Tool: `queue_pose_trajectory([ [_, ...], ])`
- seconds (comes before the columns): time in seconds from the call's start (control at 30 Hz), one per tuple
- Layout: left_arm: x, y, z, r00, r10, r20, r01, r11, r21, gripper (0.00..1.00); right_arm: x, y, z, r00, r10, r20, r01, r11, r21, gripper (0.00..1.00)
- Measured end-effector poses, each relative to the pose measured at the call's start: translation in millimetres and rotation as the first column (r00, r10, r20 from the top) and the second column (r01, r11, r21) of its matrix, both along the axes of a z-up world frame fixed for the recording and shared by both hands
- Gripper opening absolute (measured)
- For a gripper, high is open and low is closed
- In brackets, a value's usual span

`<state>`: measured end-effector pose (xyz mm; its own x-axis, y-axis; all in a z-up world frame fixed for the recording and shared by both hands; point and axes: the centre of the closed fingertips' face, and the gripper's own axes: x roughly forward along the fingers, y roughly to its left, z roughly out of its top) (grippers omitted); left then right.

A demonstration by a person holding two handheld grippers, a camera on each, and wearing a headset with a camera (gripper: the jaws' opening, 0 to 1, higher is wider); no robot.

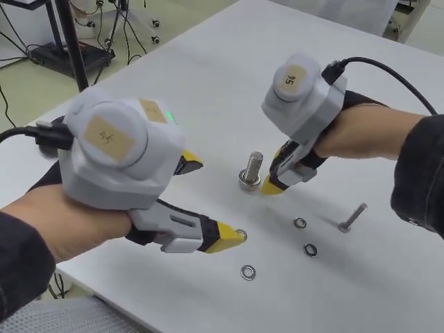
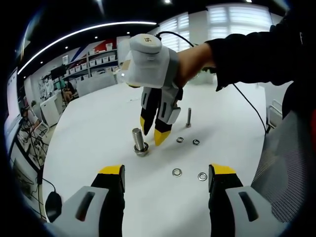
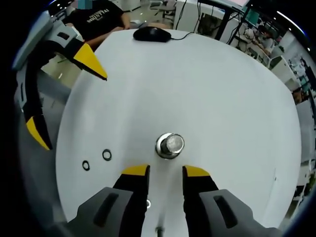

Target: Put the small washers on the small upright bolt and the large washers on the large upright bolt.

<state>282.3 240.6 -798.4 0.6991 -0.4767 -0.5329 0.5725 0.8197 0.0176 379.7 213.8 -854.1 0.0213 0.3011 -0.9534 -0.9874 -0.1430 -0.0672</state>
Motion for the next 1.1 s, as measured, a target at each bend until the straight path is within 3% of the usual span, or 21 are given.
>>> queue_pose_trajectory([
  [0.7, -2.6, -4.1, -2.4, 1.0, -0.027, -0.006, 0.027, 1.0, 0.004, 0.67, -10.0, -25.3, 8.8, 0.999, -0.03, 0.018, 0.03, 1.0, 0.006, 0.26],
  [0.87, -3.4, -4.6, -3.4, 1.0, -0.03, -0.009, 0.03, 1.0, 0.006, 0.67, -25.1, -23.7, 8.8, 1.0, -0.013, 0.014, 0.012, 1.0, 0.01, 0.26],
  [1.1, -4.0, -4.3, -3.8, 1.0, -0.029, -0.01, 0.029, 1.0, 0.008, 0.66, -48.4, -16.9, -2.9, 0.999, 0.043, -0.013, -0.044, 0.999, -0.011, 0.25],
])
